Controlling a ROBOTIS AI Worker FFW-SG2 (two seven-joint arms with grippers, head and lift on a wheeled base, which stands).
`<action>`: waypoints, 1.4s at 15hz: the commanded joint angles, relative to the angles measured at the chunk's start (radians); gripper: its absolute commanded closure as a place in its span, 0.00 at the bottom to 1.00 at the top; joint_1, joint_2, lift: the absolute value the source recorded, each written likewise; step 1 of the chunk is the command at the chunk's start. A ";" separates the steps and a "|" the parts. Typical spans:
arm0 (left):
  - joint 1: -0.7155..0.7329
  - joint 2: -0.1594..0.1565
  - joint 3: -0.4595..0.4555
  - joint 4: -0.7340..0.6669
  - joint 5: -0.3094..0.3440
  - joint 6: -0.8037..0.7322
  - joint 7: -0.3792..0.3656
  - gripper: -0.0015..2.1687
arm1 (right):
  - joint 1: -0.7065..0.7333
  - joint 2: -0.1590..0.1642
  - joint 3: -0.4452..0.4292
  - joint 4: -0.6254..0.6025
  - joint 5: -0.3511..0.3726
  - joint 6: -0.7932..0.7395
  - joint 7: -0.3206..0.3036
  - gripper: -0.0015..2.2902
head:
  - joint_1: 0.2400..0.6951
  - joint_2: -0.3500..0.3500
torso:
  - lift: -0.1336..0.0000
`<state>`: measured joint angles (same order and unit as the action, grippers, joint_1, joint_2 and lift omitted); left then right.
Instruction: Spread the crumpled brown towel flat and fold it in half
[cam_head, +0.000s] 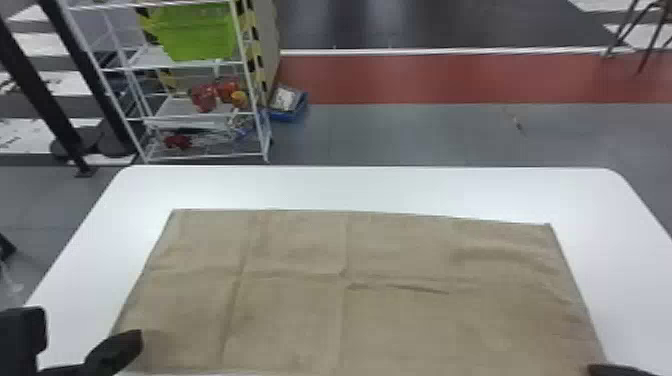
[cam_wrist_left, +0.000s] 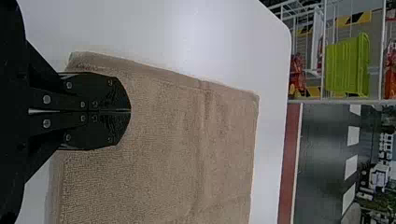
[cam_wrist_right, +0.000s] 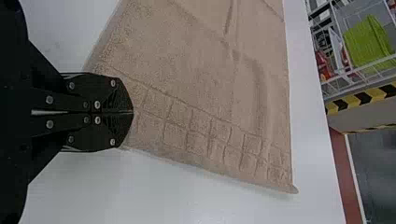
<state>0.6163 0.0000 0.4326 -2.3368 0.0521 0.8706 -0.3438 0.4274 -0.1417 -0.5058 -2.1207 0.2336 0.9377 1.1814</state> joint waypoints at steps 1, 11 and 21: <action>0.023 -0.003 -0.002 -0.021 0.000 0.000 -0.003 0.87 | 0.036 -0.003 -0.023 -0.025 -0.004 0.000 0.003 0.66 | 1.00 0.58 | 0.09; 0.112 -0.003 0.002 -0.180 0.015 0.110 -0.040 0.87 | 0.024 -0.006 -0.123 -0.042 -0.083 -0.089 0.000 0.65 | 1.00 0.43 | 0.09; -0.262 -0.003 -0.109 0.154 -0.029 -0.218 -0.009 0.76 | -0.223 0.005 -0.142 0.223 -0.123 -0.408 -0.020 0.33 | 1.00 0.38 | 0.09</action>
<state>0.4403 0.0000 0.3403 -2.2715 0.0394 0.6690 -0.3513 0.2409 -0.1368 -0.6446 -1.9481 0.1028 0.5913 1.1628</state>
